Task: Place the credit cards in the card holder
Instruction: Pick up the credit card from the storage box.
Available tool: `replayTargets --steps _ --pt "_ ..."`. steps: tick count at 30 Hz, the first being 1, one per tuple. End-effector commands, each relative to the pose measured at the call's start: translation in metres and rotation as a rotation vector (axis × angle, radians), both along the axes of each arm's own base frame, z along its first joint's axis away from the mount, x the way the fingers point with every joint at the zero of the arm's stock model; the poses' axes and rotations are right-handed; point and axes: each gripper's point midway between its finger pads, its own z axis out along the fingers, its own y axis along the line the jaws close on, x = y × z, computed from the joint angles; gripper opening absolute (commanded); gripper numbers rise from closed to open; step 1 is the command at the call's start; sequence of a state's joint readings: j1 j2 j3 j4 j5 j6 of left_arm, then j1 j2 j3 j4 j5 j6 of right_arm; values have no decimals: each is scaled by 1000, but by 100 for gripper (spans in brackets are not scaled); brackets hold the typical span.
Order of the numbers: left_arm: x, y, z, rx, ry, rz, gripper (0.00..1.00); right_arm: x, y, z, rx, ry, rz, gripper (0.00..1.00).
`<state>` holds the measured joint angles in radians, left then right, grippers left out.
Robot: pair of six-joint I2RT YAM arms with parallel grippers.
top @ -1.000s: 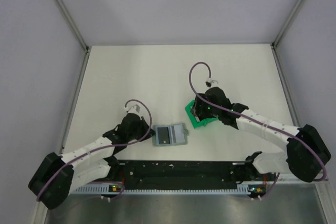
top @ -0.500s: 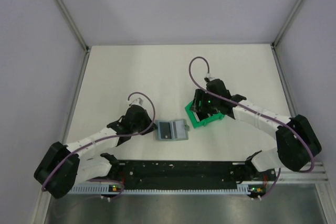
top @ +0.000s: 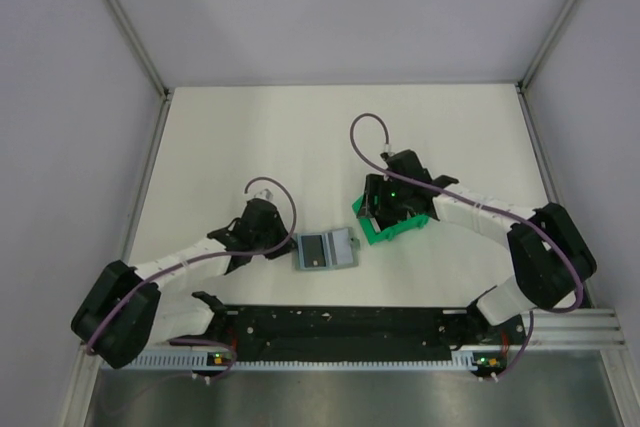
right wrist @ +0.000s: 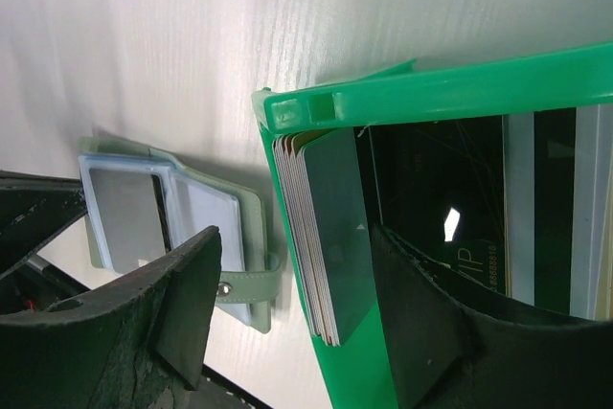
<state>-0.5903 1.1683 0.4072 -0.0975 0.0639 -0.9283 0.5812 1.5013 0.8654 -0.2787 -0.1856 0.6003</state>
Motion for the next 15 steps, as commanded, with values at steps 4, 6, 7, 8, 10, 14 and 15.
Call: replayTargets --steps 4,6,7,8,10,14,15 --pt "13 -5 14 -12 -30 -8 0 18 11 25 45 -61 27 63" --pt "13 -5 13 -9 -25 -12 0 17 15 26 59 -55 41 63" --pt "13 -5 11 -6 -20 -12 0 17 16 27 64 -53 46 62" --pt "14 -6 12 -8 -18 -15 0 17 17 27 67 -50 49 61" --pt "14 -6 11 -9 -15 -20 0 16 17 28 65 -49 54 61" --pt "17 -7 12 -10 -17 -21 0 16 19 30 71 -44 57 59" --pt "17 -8 13 -13 -15 -22 0 16 19 30 72 -43 56 59"
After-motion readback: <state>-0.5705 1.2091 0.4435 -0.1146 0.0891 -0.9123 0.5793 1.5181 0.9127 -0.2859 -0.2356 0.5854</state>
